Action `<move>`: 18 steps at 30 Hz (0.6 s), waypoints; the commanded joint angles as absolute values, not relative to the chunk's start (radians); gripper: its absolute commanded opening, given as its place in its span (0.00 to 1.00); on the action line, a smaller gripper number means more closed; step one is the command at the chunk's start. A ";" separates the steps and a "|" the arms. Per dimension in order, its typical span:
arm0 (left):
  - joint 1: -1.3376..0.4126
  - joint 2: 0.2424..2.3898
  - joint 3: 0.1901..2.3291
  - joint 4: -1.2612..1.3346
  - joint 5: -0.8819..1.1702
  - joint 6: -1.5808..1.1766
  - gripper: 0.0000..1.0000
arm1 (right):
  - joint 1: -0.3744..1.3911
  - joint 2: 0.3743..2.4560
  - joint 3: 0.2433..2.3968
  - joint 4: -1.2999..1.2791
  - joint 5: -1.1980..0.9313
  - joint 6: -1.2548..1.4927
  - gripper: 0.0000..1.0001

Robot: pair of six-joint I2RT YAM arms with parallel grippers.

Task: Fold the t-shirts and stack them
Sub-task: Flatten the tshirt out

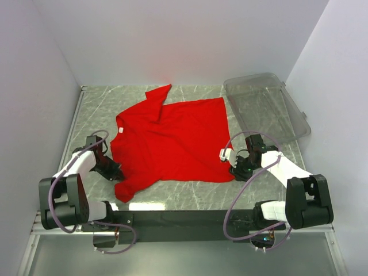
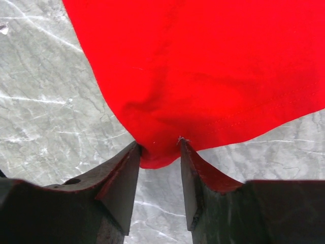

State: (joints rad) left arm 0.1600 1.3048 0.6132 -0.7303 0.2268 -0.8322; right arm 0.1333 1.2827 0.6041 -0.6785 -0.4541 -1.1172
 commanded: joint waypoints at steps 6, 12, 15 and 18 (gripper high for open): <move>0.160 1.229 0.709 -0.782 0.177 -0.779 0.00 | 0.140 1.293 0.598 -0.657 -0.474 -1.152 0.26; 0.189 1.135 0.758 -0.831 0.156 -0.739 0.00 | 0.127 1.189 0.629 -0.748 -0.503 -1.160 0.01; 0.207 1.071 0.808 -0.841 0.173 -0.713 0.00 | 0.115 1.103 0.666 -0.802 -0.531 -1.158 0.00; 0.218 1.005 0.905 -0.835 0.183 -0.703 0.00 | 0.094 1.033 0.762 -0.840 -0.600 -1.102 0.00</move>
State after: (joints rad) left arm 0.2035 1.0698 0.7807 -0.8375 0.1848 -0.7441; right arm 0.1162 1.0985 0.6430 -0.7822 -0.5182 -1.1393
